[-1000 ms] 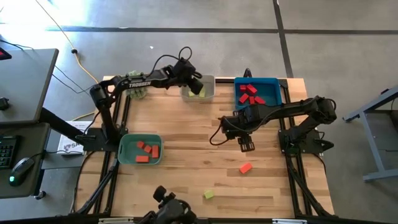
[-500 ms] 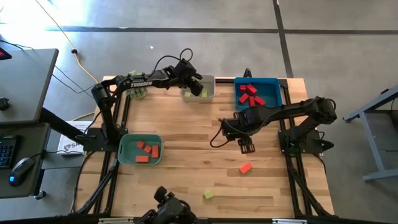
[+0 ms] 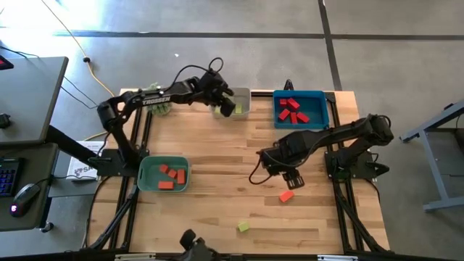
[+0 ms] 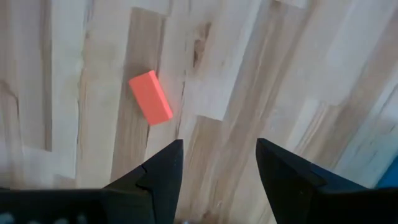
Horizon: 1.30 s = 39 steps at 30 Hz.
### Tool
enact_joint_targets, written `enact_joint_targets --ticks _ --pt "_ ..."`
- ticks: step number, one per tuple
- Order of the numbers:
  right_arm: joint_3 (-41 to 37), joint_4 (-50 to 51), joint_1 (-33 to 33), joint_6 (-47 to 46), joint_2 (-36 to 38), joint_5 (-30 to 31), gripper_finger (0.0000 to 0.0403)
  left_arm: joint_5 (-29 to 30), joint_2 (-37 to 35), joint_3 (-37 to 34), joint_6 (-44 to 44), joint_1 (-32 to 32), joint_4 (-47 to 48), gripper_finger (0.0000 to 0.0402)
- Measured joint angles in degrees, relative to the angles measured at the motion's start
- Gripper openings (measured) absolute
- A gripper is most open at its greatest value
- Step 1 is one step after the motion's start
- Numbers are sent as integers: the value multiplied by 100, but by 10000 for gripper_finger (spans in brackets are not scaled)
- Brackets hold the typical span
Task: Sort & place blocks by color
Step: Put the orange block into the green bin
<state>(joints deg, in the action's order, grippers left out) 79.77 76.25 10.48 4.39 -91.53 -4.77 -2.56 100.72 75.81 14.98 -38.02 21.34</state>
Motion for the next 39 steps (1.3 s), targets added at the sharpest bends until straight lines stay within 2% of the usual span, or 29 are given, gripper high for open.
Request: enact_joint_targets --ticks 9,17,28,39 --pt "0 -8 319 176 -1 -7 207 -6 -958 2 -11 653 1144 209" --pt "0 -134 913 17 -271 -22 209 26 -1904 2 133 1658 2181 206" --pt "0 -387 1607 -578 -1124 35 209 38 -2646 2 853 3359 2263 205" --pt "0 -413 1744 -740 -1975 204 209 38 -2769 2 1210 4563 2258 205"
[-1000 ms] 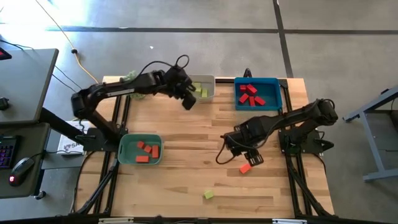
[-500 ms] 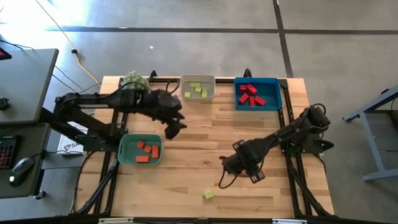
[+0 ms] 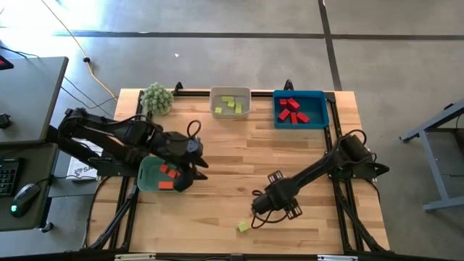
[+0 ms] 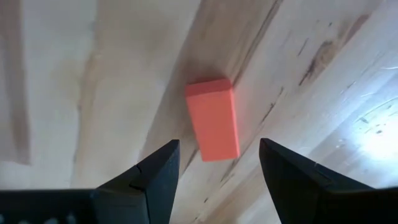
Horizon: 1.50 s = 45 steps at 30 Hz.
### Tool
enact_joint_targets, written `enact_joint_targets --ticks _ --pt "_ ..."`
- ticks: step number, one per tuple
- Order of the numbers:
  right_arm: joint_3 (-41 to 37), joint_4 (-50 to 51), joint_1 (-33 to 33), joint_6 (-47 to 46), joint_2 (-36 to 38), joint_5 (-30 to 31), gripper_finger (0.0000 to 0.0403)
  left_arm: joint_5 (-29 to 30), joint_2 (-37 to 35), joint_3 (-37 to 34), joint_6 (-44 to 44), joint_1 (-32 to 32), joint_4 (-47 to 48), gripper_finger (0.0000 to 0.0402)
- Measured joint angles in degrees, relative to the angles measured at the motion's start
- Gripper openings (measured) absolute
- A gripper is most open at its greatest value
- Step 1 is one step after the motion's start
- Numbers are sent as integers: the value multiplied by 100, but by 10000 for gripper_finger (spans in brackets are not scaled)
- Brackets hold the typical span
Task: Sort & place blocks by color
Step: Put the orange block into the green bin
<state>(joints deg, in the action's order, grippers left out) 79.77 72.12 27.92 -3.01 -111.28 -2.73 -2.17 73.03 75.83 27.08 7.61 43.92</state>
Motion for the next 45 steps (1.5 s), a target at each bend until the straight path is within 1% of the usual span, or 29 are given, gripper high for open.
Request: enact_joint_targets --ticks 3,8,21,27,32,42,45 --pt "0 2 0 -5 -112 97 209 15 4 0 118 146 0 205" --pt "0 3 -17 -167 -255 95 209 150 4 0 134 262 0 205" --pt "0 -222 -17 -260 -408 75 209 157 7 0 128 253 2 205" --pt "0 -339 -15 -260 -407 62 209 184 9 0 -36 250 0 206" --pt "0 -343 -15 -258 -409 -152 209 284 9 0 -71 250 2 206" --pt "-8 -500 -28 -259 -409 -127 209 307 9 0 -73 250 2 206" --pt "-278 -815 -28 -414 -410 -291 209 325 9 0 -73 250 1 206"
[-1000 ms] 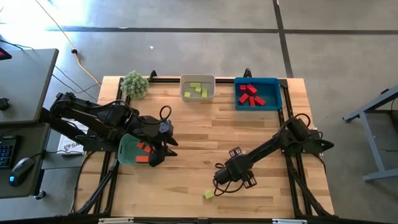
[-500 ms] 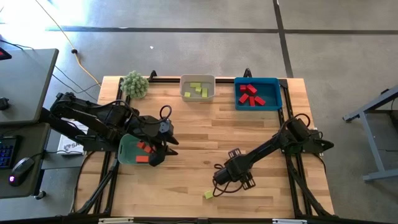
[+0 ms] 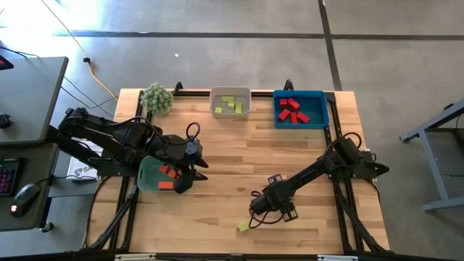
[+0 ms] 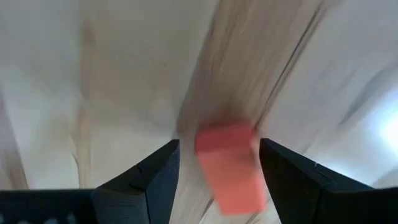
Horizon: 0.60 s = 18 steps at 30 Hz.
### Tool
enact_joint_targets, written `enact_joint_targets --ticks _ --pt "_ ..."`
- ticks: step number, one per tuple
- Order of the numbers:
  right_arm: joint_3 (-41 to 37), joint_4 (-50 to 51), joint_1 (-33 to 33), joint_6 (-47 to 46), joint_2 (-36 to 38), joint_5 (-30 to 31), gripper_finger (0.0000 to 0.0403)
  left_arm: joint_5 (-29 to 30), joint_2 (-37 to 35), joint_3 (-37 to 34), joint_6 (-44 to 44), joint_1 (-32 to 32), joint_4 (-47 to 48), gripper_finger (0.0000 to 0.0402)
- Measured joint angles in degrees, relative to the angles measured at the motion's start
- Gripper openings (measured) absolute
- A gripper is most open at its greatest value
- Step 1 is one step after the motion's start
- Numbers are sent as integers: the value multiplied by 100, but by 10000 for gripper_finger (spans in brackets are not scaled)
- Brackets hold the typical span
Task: Sort & place blocks by color
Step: Put the orange block into the green bin
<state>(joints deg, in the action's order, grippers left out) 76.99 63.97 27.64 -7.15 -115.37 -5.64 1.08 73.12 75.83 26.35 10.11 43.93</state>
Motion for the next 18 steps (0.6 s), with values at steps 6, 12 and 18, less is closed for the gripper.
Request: enact_joint_targets --ticks 6,12,18 --pt "-336 -68 28 -298 34 31 209 217 2 0 -4 0 -1 206" --pt "-358 -154 30 -207 31 137 208 517 2 0 -7 0 -3 206" --pt "-361 -151 12 -321 26 91 165 610 2 0 -4 -77 -2 206"
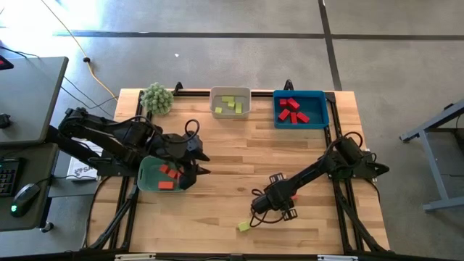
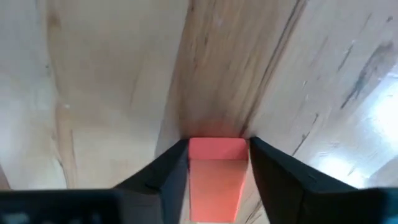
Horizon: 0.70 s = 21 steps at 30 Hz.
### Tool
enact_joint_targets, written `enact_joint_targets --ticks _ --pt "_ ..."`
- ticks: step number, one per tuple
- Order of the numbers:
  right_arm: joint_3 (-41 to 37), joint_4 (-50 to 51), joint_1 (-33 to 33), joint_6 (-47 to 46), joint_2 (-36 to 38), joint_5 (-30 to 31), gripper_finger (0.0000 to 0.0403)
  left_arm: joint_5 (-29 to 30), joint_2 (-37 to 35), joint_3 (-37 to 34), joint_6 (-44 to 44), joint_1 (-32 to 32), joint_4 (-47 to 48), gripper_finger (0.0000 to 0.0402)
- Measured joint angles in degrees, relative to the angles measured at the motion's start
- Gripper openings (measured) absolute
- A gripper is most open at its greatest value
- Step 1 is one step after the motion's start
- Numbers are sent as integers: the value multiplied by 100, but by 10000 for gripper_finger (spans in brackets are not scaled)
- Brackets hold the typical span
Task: Sort & place blocks by color
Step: Put the orange block into the green bin
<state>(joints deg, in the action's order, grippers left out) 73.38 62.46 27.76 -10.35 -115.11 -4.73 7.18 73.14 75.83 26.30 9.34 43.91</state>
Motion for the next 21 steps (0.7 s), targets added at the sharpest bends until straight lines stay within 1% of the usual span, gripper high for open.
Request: enact_joint_targets --ticks 5,10,13,18,21 --pt "0 46 -1 -151 -2 -68 96 15 0 0 0 -155 1 206" --pt "3 49 -16 -465 20 -149 95 13 0 0 -10 -319 1 206" --pt "129 133 -95 -659 0 -224 95 11 0 0 -166 -428 1 206" --pt "564 271 -327 -887 -26 -240 95 11 0 0 -528 -663 -1 206" --pt "887 284 -517 -885 -22 -106 95 13 0 0 -785 -850 -1 206"
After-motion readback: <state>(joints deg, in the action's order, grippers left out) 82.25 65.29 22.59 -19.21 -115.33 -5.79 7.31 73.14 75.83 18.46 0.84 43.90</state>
